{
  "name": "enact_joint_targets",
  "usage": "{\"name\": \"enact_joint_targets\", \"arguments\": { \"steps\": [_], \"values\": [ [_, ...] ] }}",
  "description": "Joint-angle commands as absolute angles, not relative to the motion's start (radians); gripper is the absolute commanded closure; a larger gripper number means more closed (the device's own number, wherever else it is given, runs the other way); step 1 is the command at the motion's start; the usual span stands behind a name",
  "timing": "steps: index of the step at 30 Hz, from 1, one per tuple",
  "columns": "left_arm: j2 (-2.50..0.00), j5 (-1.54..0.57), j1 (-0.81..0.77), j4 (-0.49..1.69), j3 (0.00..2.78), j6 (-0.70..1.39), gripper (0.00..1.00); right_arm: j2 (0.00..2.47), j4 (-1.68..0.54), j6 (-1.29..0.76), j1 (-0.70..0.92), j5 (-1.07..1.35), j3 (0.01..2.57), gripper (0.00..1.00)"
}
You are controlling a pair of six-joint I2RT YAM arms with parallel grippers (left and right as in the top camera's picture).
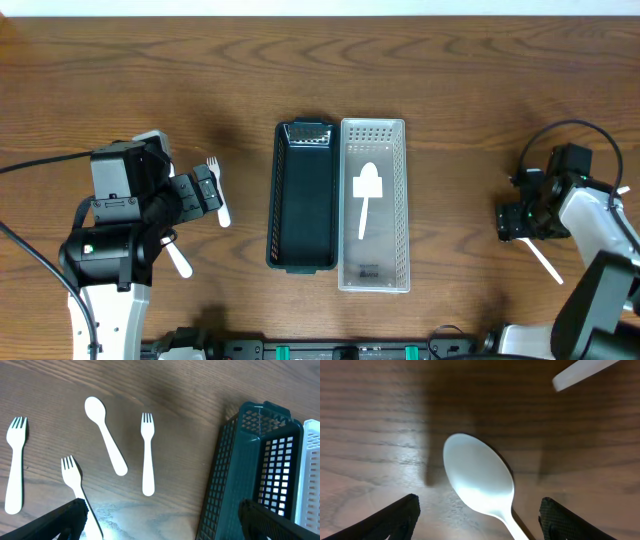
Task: Pack container
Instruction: 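Lower the right gripper and grasp another white spoon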
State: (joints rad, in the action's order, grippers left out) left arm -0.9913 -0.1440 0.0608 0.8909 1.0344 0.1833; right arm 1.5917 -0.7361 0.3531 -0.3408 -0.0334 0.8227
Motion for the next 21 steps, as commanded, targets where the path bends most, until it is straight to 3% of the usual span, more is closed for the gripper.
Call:
{"name": "enact_joint_targets", "arguments": {
  "steps": [1, 8, 15, 21],
  "values": [
    [-0.994, -0.146, 0.060, 0.893, 1.052, 0.178, 0.02, 1.650, -0.734, 0.376, -0.363, -0.029, 0.815, 0.21],
    [-0.993, -0.146, 0.060, 0.893, 1.052, 0.178, 0.02, 1.729, -0.725, 0.376, -0.366, -0.025, 0.815, 0.27],
    [-0.994, -0.146, 0.060, 0.892, 1.052, 0.177, 0.02, 1.745, -0.713, 0.375, -0.366, -0.006, 0.815, 0.49],
    [-0.994, -0.138, 0.060, 0.893, 1.052, 0.178, 0.02, 1.745, -0.683, 0.375, -0.365, 0.009, 0.815, 0.62]
  ]
}}
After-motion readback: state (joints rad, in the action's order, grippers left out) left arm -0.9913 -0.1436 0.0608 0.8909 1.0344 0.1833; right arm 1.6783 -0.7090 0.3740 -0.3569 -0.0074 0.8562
